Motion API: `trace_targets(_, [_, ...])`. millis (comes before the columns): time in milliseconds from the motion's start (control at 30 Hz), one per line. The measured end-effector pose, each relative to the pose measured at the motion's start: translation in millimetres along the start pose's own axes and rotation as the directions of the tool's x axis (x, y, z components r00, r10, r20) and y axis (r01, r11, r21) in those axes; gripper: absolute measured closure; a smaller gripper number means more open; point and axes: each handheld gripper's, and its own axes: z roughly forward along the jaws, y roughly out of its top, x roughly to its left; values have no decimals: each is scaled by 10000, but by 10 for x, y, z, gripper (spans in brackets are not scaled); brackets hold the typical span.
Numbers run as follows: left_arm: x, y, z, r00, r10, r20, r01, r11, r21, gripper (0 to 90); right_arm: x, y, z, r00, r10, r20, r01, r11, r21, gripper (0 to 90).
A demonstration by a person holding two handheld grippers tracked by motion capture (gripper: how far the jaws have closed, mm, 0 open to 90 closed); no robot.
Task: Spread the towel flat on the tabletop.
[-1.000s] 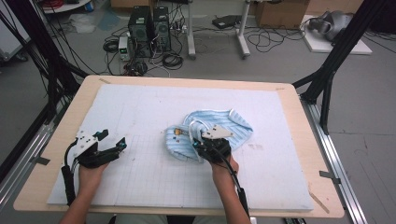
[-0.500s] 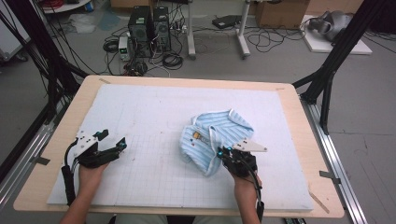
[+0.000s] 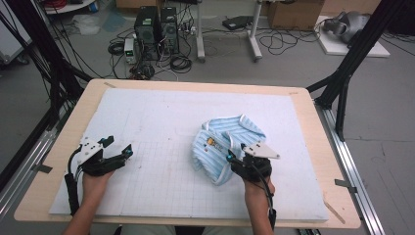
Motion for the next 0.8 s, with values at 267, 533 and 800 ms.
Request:
trace_targets(267, [-4, 1, 1, 10000, 36, 35, -36, 10000, 11, 219, -48, 20, 122, 9912, -897, 977, 784, 9905, 1133, 848])
trace_targets(533, [3, 6, 8, 10000, 28, 75, -28, 10000, 87, 219, -275, -212, -222, 9938, -244, 1083, 136, 9949, 1000, 848])
trace_targets(800, [15, 13, 10, 9999, -122, 58, 121, 9998, 124, 212, -494, -466, -395, 9827, 237, 1839, -557, 9837, 1707, 837])
